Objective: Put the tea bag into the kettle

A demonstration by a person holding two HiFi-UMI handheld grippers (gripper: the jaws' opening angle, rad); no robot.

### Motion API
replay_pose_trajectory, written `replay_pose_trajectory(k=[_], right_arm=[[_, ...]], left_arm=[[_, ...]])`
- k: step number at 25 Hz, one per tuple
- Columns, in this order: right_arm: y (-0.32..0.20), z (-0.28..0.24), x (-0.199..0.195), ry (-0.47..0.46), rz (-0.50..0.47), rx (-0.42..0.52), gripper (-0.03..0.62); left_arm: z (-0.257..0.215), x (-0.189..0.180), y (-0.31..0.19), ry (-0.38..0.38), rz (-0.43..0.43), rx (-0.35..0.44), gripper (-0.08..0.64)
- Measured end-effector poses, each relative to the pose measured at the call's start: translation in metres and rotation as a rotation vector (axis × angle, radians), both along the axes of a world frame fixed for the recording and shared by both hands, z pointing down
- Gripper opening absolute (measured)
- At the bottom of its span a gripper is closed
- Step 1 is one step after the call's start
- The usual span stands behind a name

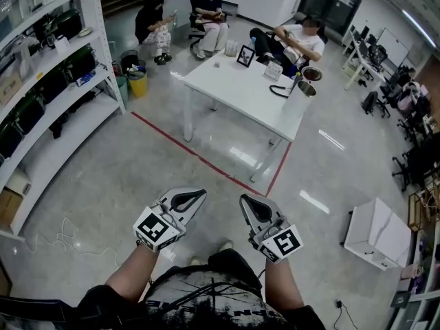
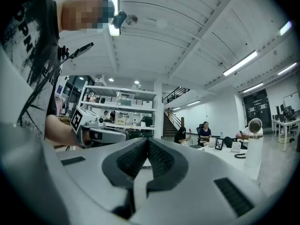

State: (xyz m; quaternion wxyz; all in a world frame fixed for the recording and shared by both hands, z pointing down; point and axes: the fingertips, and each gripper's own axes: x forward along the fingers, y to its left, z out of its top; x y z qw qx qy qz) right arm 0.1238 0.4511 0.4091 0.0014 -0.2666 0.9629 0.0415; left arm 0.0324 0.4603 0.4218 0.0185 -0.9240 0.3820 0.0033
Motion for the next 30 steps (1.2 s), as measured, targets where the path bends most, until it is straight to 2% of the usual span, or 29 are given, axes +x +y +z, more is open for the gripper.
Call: replay_pose_trajectory(k=[10,30], right_arm=[[-0.056,0.013,-0.005,-0.024,-0.036,-0.027,0.011],[-0.258,-0.006,0.013,-0.048,-0.128,-0.033,0.011]], left_arm=[[0.012,-0.004,-0.055,-0.014,-0.04,-0.03,0.008],[-0.002,0.028,-0.242,-0.043,-0.095,-0.055,0.008]])
